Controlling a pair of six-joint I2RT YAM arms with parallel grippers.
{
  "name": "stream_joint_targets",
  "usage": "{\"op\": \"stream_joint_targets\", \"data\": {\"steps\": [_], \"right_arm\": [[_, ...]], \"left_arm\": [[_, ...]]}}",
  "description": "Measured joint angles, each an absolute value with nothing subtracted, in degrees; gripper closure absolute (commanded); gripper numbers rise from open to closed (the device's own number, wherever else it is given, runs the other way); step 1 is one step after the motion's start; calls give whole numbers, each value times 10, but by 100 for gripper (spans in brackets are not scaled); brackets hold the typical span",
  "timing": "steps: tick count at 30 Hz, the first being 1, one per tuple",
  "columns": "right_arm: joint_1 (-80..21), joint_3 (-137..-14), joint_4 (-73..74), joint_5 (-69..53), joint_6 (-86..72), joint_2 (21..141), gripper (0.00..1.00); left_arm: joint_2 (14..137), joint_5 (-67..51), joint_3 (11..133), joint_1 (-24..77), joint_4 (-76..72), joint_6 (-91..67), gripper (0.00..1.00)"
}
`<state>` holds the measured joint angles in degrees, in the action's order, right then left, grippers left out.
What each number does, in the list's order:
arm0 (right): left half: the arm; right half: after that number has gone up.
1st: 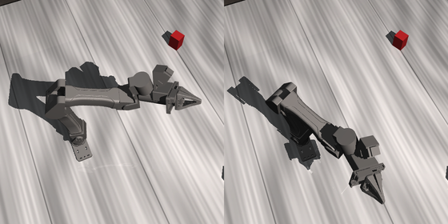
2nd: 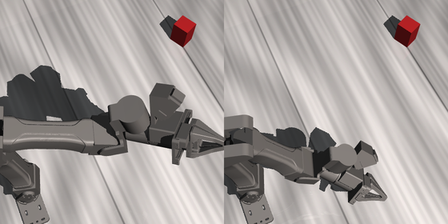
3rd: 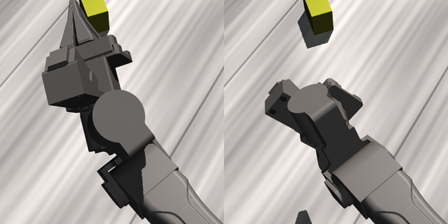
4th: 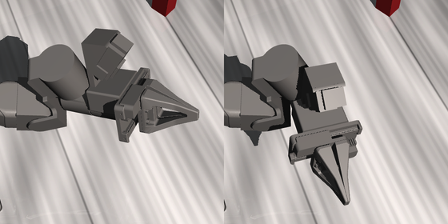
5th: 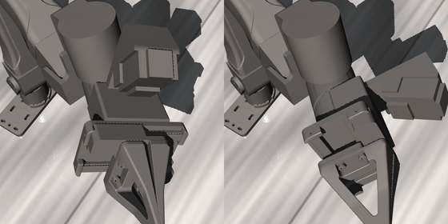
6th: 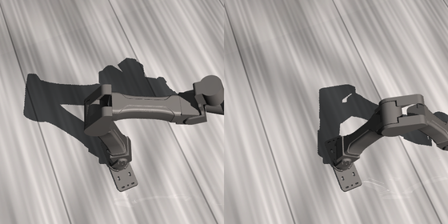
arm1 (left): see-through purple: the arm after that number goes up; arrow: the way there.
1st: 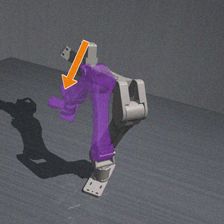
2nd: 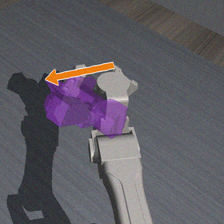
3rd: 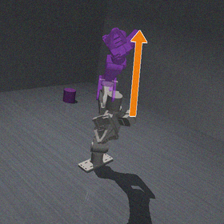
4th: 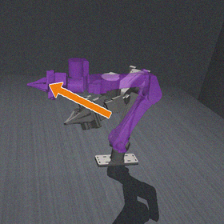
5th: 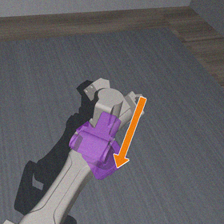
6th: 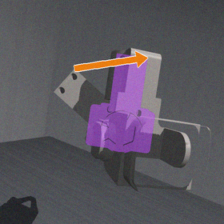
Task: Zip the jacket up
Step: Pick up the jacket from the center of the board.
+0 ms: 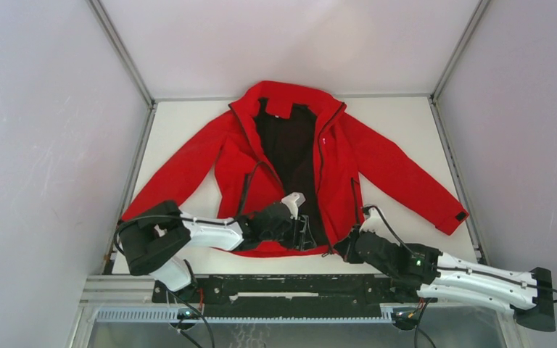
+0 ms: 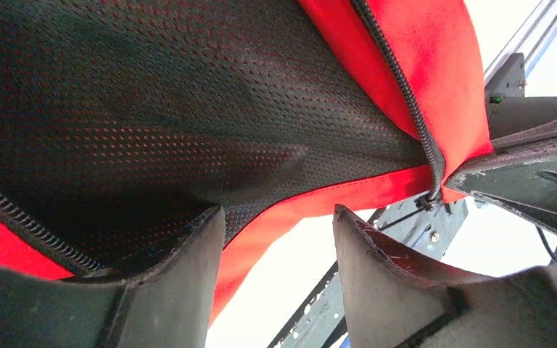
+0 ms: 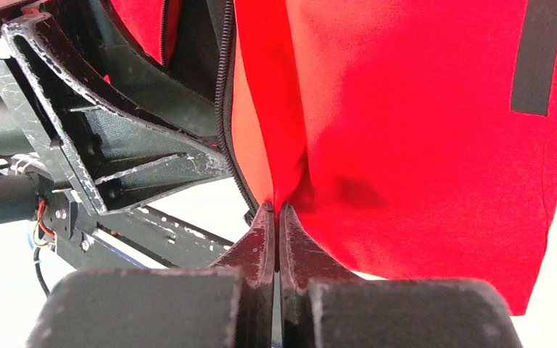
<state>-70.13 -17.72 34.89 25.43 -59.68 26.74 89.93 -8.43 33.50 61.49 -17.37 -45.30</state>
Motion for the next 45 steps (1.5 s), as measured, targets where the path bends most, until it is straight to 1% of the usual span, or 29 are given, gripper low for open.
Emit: {"op": "stream_joint_targets", "data": {"steps": [6,13,18,24,33,37,43,44,45], "right_arm": [[-697,-177,383,265,-599,230,100],[-691,-185,415,272,-604,192,100],[-680,-209,441,284,-603,173,100],[-669,-239,446,295,-596,163,100],[-655,-241,437,291,-582,159,100],[-637,-241,422,283,-570,161,100],[-597,-241,375,241,-546,184,100],[-590,-241,363,230,-541,187,100],[-582,-241,350,215,-537,189,100]], "left_arm": [[911,-81,333,615,-203,-464,38],[912,-79,303,618,-256,-480,39],[916,-79,288,620,-292,-490,39],[918,-78,277,620,-314,-496,40],[903,-73,254,620,-329,-501,41],[857,-65,227,620,-301,-506,40],[759,-49,222,623,-168,-495,35],[727,-45,224,623,-132,-488,34],[723,-45,224,623,-128,-487,33]]}}
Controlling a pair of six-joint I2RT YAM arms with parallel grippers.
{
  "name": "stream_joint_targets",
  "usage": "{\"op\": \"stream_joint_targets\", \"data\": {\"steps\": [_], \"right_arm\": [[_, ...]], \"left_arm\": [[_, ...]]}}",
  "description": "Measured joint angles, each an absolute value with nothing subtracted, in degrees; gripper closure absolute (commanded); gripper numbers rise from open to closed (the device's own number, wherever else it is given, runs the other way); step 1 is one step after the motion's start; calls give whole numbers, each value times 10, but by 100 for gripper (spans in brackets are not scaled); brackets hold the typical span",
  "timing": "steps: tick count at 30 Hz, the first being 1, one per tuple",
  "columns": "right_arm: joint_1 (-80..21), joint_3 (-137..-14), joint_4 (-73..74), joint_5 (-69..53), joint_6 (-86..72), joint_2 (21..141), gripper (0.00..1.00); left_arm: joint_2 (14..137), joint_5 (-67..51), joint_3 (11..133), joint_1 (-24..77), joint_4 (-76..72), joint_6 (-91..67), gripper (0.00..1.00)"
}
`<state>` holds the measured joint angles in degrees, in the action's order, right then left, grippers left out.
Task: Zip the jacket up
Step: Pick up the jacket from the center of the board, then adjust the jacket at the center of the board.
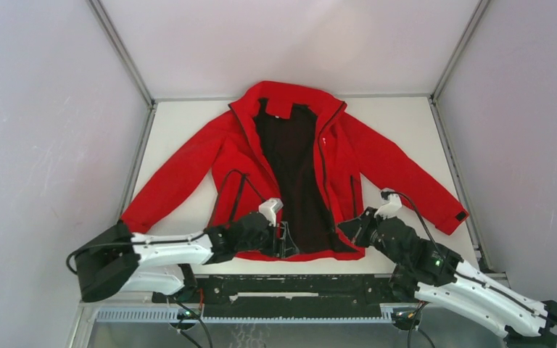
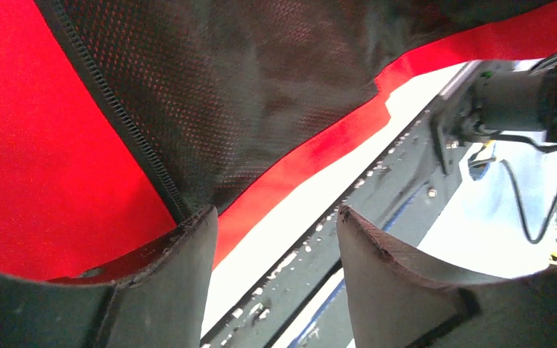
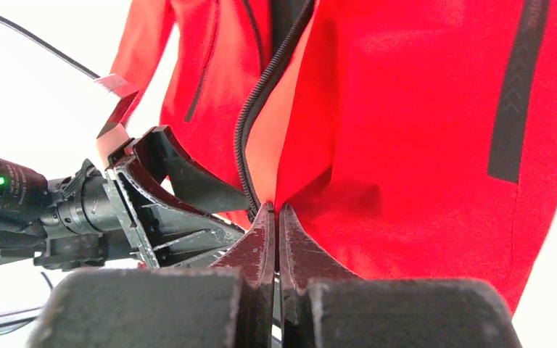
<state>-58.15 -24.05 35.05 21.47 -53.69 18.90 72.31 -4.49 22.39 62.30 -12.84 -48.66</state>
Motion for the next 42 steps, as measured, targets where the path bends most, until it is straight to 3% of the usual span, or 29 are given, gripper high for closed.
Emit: {"op": "stream_joint_targets", "data": {"steps": [7,16,27,42], "right_arm": [[-520,-219,253,103,-513,197,100],[-492,-172,179,6,-513,218,100],[-491,-169,160,-10,-512,232,100],[-488,-168,166,-8,-502,220,100]], "left_arm": [[558,-5,275,623,7,-454,24],[422,91,300,623,149,-448,22],[545,164,300,623,222,-451,25],[708,163,327,623,210,-445,28]]}}
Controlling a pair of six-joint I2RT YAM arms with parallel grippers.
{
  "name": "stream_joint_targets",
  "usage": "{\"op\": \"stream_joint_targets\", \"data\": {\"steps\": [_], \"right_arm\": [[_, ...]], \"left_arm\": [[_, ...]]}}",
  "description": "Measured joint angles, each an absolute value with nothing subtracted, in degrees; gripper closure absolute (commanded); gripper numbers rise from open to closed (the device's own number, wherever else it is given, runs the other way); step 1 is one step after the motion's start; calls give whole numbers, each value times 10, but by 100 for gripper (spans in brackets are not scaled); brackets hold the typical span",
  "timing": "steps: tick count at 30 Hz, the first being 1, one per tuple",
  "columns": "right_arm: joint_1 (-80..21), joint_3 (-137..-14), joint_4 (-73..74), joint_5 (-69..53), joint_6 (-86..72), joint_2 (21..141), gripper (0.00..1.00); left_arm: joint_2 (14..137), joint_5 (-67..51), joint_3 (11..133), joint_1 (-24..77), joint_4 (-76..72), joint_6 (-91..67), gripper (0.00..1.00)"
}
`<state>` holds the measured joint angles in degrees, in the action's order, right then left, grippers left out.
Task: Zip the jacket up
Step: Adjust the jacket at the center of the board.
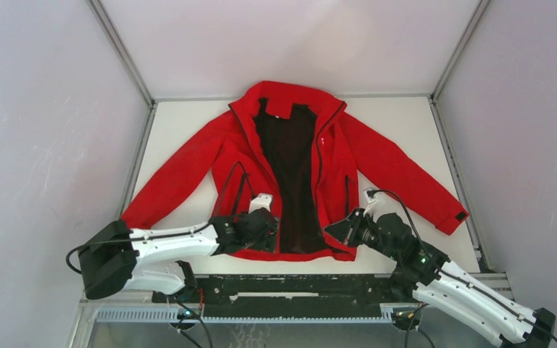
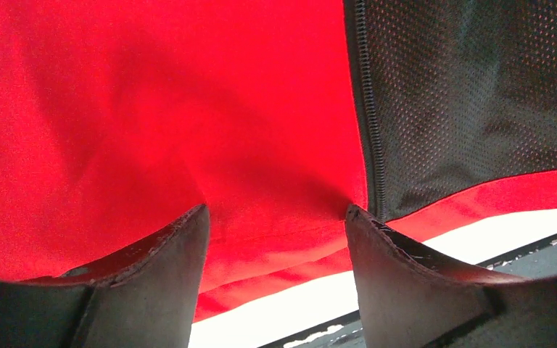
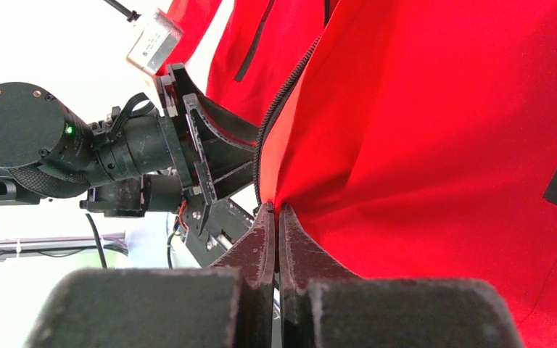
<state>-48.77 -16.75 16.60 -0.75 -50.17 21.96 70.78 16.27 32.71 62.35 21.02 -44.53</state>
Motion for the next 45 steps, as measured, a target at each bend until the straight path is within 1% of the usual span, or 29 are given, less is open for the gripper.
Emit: {"op": "stream_joint_targets", "data": {"steps": [11,13,16,21,22,23,25,27,34,35,37,40,41,42,43,44,45], "right_arm": [[-480,-162,176,-10,-501,209,100],[-480,-162,177,-10,-501,208,100],[-478,-161,177,-10,-501,206,100],[-473,-155,177,-15,-500,201,100],[-472,-154,177,-16,-500,200,100],[-472,-152,177,-16,-500,200,100],[-470,-150,177,-18,-500,199,100],[-469,-148,177,-20,-500,199,100],[-469,-145,175,-20,-500,199,100],[-469,-143,172,-21,-500,201,100],[-469,-143,166,-22,-500,215,100],[-469,-142,157,-24,-500,246,100],[-469,-140,153,-25,-500,254,100],[-469,-137,150,-25,-500,259,100],[-469,-134,147,-25,-500,265,100],[-469,-132,145,-25,-500,268,100],[-469,-130,145,-24,-499,270,100]], "left_arm": [[785,165,367,626,206,-433,44],[795,169,375,628,206,-430,48],[809,179,383,632,204,-430,56],[822,197,388,639,199,-430,74],[823,199,388,639,197,-430,79],[824,201,388,640,196,-430,87],[824,204,388,641,194,-431,99],[824,204,388,641,191,-431,100],[812,190,383,643,190,-431,99],[806,187,382,644,192,-431,93],[785,177,377,645,196,-431,77],[738,162,373,646,195,-431,57],[725,158,373,647,194,-429,53],[712,156,373,648,191,-430,44],[696,151,373,648,188,-431,38],[690,148,373,649,186,-429,32],[688,146,375,651,186,-429,30]]}}
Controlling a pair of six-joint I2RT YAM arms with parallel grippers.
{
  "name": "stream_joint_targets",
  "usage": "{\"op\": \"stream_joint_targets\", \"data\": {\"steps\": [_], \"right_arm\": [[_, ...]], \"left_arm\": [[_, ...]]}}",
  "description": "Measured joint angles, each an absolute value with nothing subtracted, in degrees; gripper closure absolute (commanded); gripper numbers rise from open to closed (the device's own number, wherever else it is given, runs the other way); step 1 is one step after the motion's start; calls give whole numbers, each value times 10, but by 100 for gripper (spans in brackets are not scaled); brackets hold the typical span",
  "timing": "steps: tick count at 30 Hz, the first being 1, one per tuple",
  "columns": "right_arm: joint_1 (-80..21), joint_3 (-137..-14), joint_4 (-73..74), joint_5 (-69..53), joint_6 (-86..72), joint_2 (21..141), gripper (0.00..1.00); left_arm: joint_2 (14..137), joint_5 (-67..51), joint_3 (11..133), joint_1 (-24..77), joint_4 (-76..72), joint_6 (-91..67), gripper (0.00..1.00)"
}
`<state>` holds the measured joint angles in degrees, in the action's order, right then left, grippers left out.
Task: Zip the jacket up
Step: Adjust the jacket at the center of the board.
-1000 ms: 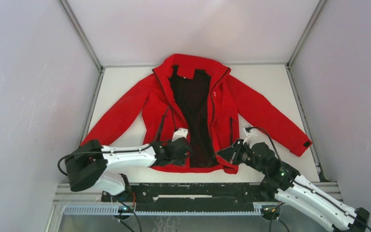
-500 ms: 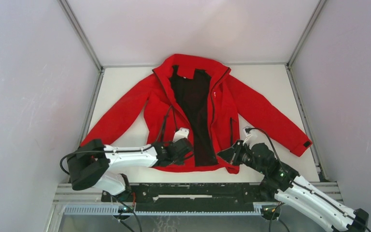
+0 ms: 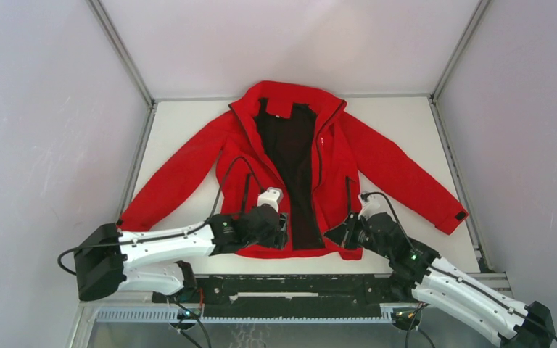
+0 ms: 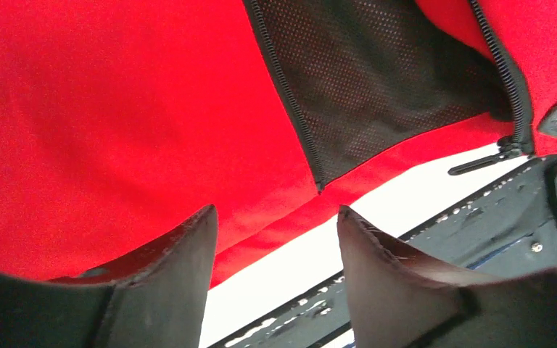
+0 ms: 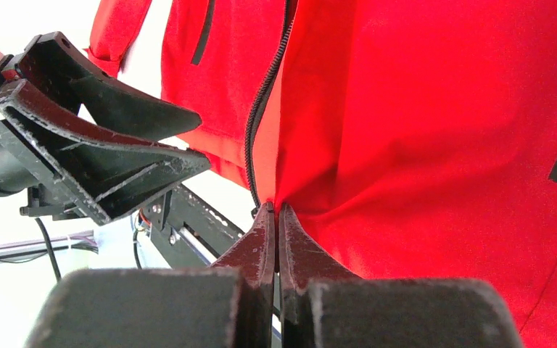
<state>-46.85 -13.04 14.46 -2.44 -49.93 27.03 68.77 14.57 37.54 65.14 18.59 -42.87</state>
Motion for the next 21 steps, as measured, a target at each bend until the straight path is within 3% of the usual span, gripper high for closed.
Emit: {"op": "stream_joint_targets", "data": {"steps": [11,21], "right_arm": [[-469,-129,179,23,-493,219,100],[-469,-128,211,40,-491,188,100]], "left_arm": [[800,163,476,669,223,-424,30],[914,210,558,676,279,-416,37]]}}
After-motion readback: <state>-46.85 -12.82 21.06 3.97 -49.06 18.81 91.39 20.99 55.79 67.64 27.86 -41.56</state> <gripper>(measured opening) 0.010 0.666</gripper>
